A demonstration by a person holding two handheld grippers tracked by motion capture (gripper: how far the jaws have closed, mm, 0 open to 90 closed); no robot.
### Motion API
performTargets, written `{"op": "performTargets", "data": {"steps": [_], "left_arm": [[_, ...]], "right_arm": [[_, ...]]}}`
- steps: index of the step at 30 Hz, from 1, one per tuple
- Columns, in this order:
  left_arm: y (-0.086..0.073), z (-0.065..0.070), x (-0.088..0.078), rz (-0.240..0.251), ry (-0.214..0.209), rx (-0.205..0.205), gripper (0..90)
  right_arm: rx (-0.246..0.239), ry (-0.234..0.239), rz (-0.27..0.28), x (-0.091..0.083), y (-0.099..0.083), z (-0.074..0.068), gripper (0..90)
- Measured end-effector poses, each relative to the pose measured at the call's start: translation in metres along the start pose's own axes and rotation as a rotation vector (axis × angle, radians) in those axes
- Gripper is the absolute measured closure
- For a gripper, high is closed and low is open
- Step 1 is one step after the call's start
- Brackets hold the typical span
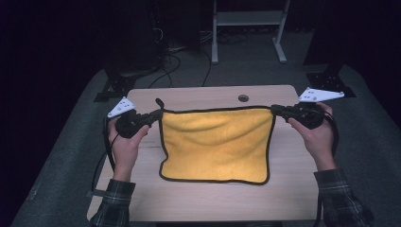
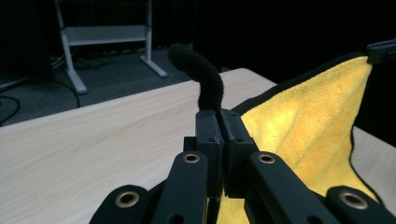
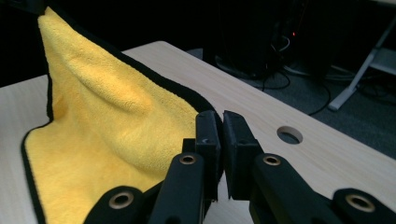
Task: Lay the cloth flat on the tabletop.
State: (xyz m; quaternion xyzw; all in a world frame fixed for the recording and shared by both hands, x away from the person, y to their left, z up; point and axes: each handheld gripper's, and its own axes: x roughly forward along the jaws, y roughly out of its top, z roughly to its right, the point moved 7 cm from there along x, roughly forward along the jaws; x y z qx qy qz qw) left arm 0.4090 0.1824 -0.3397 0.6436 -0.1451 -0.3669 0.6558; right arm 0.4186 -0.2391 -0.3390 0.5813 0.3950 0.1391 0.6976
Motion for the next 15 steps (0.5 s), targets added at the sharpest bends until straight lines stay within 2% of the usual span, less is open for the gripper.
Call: {"op": "performTargets", "data": {"steps": [8,12,13,15], "left_arm": [[0.012,0.022,-0.033,0.047,-0.027,0.018,87.3],[0.018,0.036,-0.052,0.066,-0.036,0.049,87.3],[0.019,0.04,-0.056,0.07,-0.038,0.057,87.3],[0.021,0.047,-0.066,0.077,-0.043,0.072,87.3]], "right_arm": [[-0.05,0.006,0.058,-0.039,0.013,-0.024,84.4],[-0.063,0.006,0.09,-0.063,0.019,-0.035,84.4],[-0.07,0.002,0.104,-0.074,0.021,-0.042,84.4],[-0.079,0.002,0.112,-0.08,0.021,-0.045,84.4]]}}
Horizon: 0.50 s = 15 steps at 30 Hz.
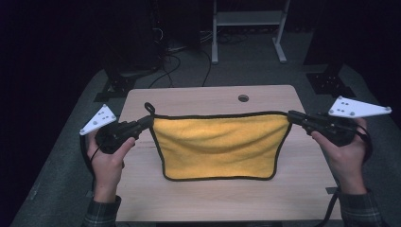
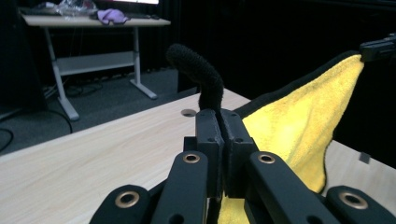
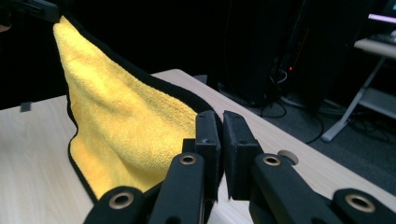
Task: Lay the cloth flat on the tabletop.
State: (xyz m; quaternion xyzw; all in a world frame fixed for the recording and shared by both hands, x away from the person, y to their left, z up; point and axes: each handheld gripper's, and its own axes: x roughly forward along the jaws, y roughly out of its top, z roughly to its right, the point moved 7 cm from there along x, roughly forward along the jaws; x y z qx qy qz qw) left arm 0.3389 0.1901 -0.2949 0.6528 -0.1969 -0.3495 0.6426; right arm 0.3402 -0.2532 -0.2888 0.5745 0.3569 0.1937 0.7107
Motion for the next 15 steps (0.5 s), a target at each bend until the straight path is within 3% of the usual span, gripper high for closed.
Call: {"op": "performTargets", "data": {"steps": [10,13,15], "left_arm": [[0.026,0.031,-0.041,0.065,-0.018,0.048,87.3],[0.027,0.032,-0.042,0.058,-0.017,0.048,87.3],[0.02,0.028,-0.035,0.027,-0.009,0.031,87.3]], "right_arm": [[-0.079,0.009,0.07,-0.049,0.029,-0.037,84.4],[-0.091,0.0,0.079,-0.056,0.036,-0.039,84.4],[-0.075,-0.003,0.06,-0.052,0.031,-0.034,84.4]]}}
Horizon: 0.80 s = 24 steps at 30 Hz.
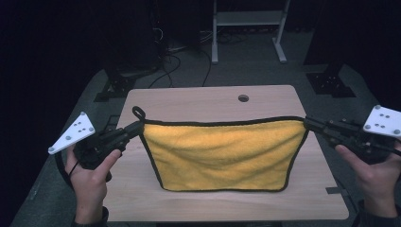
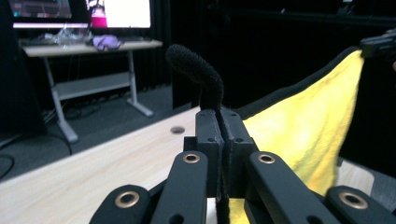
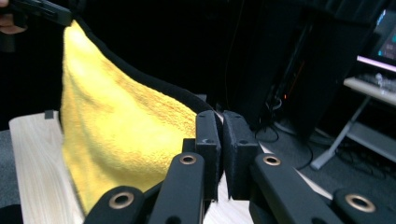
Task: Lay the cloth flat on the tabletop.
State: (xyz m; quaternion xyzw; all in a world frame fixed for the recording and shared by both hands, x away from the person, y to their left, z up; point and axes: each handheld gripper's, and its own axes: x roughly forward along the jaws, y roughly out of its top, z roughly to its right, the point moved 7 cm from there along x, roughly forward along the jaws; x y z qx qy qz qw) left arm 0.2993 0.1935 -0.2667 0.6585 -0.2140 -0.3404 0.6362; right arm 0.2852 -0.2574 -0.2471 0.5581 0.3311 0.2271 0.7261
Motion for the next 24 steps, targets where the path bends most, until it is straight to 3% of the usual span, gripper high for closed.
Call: {"op": "performTargets", "data": {"steps": [3,7,10,11,16,24], "left_arm": [[-0.02,-0.012,0.018,-0.064,0.001,-0.044,87.3],[-0.055,-0.031,0.042,-0.16,0.011,-0.098,87.3],[-0.073,-0.041,0.055,-0.197,0.01,-0.123,87.3],[-0.077,-0.044,0.058,-0.201,0.006,-0.126,87.3],[-0.088,-0.055,0.074,-0.208,0.008,-0.139,87.2],[-0.083,-0.066,0.092,-0.169,0.021,-0.124,87.2]], "right_arm": [[0.035,0.002,-0.053,0.017,-0.021,0.009,84.4],[0.1,0.013,-0.15,0.049,-0.065,0.024,84.4],[0.123,0.017,-0.198,0.065,-0.086,0.029,84.4],[0.129,0.019,-0.229,0.074,-0.098,0.031,84.4],[0.14,0.008,-0.265,0.088,-0.112,0.036,84.4],[0.147,-0.018,-0.254,0.099,-0.116,0.047,84.4]]}}
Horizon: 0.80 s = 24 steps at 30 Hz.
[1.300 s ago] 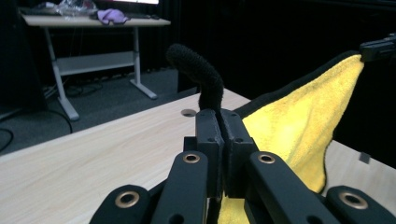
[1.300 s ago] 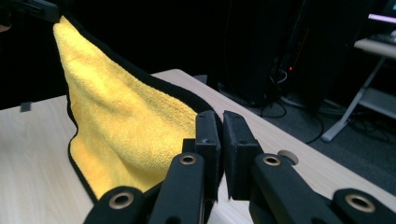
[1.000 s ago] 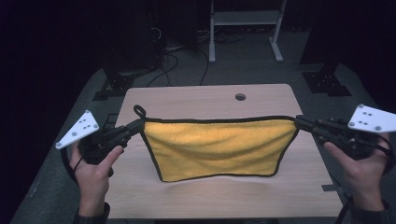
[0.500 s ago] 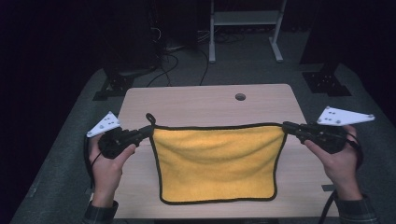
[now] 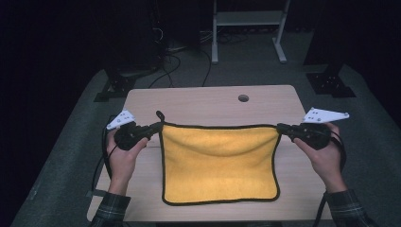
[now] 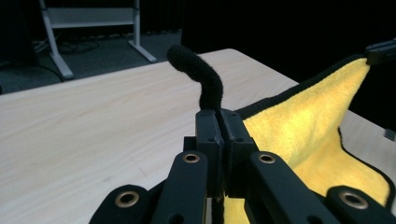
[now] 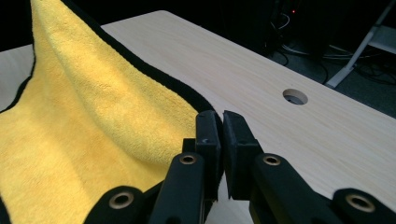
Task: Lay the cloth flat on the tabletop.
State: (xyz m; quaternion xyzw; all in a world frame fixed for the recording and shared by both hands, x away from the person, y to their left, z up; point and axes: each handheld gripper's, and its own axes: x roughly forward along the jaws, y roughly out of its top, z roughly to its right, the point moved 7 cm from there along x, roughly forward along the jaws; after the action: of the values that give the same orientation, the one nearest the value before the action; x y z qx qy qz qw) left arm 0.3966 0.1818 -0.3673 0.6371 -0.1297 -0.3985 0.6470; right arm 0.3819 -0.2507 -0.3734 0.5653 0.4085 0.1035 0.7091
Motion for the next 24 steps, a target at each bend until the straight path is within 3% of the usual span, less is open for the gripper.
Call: {"op": "performTargets", "data": {"steps": [13,24], "left_arm": [[0.008,-0.02,0.026,0.012,0.017,-0.008,87.1],[-0.004,-0.042,0.05,-0.007,0.035,-0.049,87.1]], "right_arm": [[0.045,-0.024,0.014,0.021,0.006,0.021,84.4],[0.091,-0.018,-0.01,0.051,-0.003,0.041,84.3]]}}
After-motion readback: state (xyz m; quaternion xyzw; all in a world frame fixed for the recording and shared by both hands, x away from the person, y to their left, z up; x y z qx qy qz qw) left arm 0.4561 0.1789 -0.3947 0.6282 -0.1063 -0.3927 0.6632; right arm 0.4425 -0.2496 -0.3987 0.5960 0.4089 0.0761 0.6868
